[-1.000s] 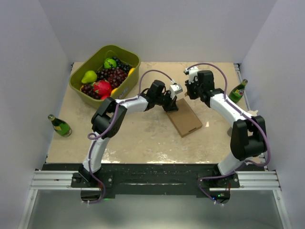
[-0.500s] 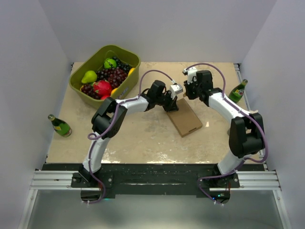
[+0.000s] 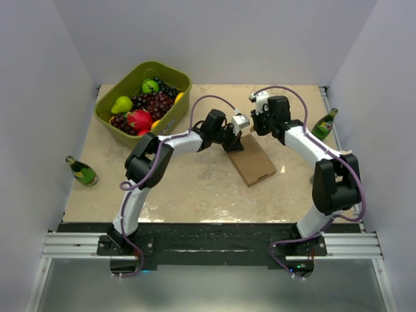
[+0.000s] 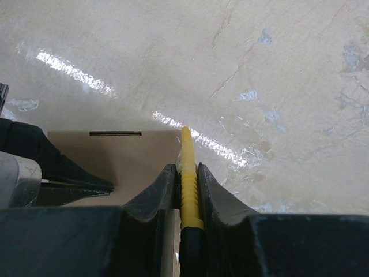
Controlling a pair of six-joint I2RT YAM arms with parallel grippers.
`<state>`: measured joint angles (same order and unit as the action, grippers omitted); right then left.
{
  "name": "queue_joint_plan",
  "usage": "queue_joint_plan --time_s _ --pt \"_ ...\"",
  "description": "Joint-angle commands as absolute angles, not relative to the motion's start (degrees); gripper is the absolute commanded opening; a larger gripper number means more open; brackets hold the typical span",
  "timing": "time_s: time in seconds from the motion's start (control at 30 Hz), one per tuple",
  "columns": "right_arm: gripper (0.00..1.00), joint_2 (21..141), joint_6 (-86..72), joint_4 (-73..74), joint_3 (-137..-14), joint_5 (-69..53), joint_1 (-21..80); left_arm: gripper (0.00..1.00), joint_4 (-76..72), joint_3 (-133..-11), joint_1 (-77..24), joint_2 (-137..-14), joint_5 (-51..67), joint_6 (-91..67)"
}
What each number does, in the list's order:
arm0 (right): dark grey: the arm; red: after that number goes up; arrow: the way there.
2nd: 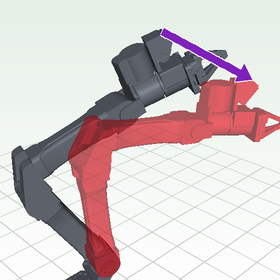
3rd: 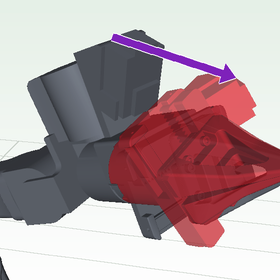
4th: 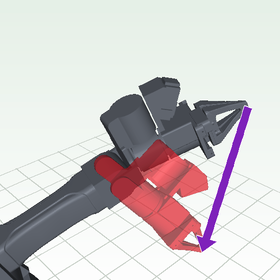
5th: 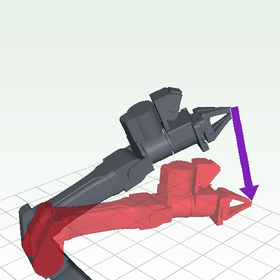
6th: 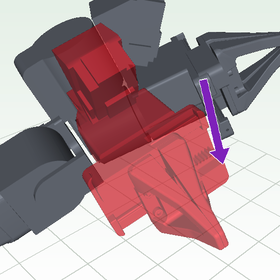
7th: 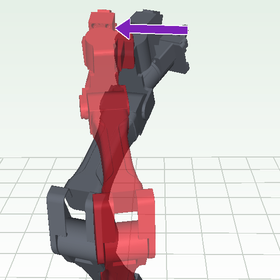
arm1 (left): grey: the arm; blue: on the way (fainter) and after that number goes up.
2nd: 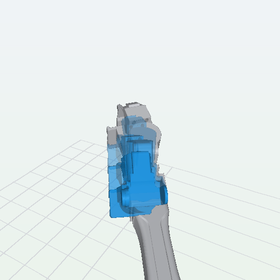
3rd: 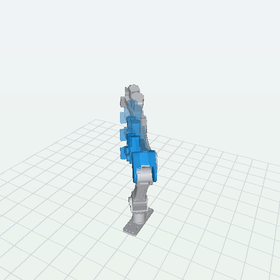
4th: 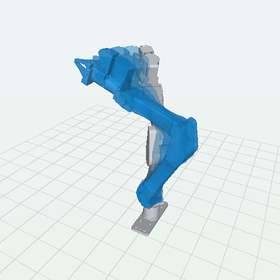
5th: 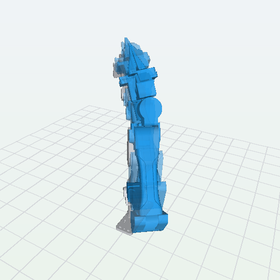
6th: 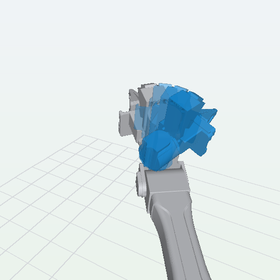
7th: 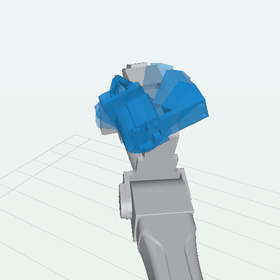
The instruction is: Unpack the express box
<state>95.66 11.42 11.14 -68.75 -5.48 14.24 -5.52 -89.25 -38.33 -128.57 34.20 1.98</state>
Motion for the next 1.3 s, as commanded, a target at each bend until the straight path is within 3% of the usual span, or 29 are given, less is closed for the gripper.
queue_joint_plan --time_s 0.0,1.27 --pt "0.00 95.71 11.34 10.28 -69.96 -4.75 14.41 0.00 -0.97 -87.98 -39.11 -131.48 30.50 2.29" --pt "0.00 92.72 9.67 11.69 -69.35 -3.87 14.33 0.00 -0.88 -88.33 -39.11 -131.92 30.15 2.29"
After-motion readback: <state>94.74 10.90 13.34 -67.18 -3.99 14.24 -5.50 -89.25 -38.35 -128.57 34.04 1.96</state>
